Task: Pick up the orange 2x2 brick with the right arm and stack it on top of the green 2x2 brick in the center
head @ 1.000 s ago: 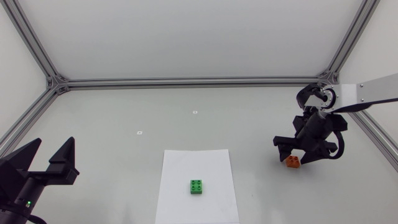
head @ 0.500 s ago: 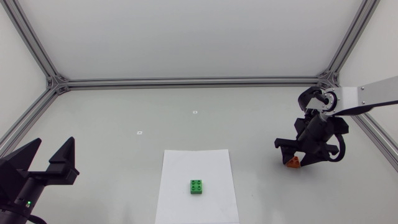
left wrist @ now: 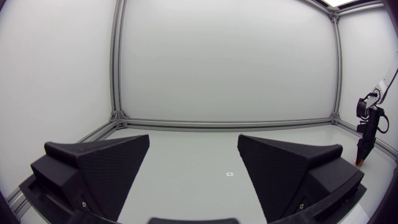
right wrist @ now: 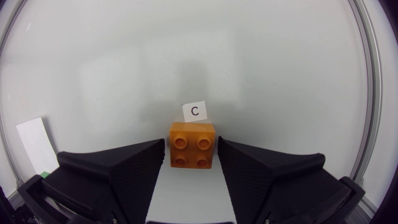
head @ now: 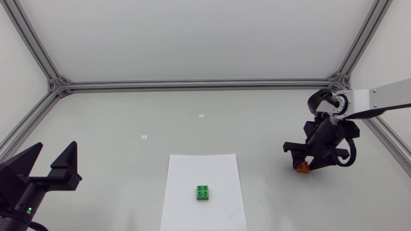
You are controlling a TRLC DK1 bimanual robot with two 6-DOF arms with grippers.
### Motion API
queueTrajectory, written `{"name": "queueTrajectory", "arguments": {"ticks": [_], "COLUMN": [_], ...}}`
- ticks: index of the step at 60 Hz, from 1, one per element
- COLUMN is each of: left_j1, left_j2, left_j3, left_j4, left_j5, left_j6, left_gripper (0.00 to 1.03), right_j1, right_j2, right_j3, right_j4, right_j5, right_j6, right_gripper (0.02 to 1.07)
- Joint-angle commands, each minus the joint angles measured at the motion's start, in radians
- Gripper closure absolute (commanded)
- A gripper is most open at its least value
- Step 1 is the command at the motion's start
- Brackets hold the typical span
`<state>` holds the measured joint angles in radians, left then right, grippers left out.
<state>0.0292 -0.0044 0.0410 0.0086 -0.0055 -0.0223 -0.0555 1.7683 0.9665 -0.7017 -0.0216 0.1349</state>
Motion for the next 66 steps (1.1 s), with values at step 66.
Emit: {"name": "queueTrajectory", "arguments": {"ticks": [66], "left_j1": [0.001], "left_j2": [-0.008], "left_j3": [-0.041], "left_j4": [-0.015], "left_j5": [0.004], "left_j6": [0.013], "left_gripper": [0.04], "right_j1": [0.009], "right_j2": [-0.076], "right_j3": [-0.069], "right_j4": [0.03], "right_j5": [0.017], "right_j6": [-0.012], "right_gripper": [0.68]}}
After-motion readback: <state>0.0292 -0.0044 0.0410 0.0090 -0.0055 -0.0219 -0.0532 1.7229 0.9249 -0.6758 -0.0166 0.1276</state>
